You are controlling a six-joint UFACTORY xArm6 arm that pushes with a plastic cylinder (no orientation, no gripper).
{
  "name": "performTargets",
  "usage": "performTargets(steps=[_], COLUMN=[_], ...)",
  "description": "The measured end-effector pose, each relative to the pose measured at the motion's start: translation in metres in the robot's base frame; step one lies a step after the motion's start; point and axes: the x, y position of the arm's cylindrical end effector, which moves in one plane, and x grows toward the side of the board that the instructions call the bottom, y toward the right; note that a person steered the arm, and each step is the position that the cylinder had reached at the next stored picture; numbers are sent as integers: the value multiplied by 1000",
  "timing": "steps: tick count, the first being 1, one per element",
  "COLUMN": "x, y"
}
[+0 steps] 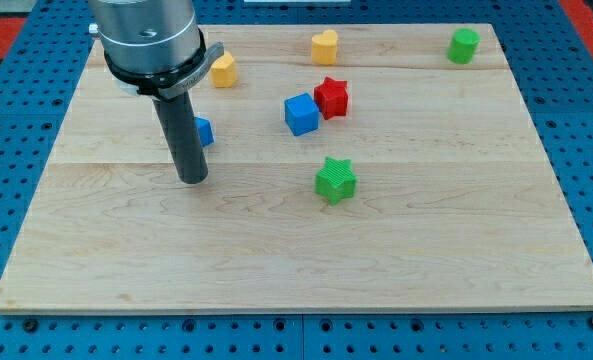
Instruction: Slide blue cube to the center right
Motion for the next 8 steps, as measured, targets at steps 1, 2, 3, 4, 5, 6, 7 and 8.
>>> performTargets(steps=[1,2,3,4,5,6,7,8], x=[1,0,-21,-43,-43,-43,-46,-83], y=[-20,-63,-75,-73,-89,-95,-92,-77])
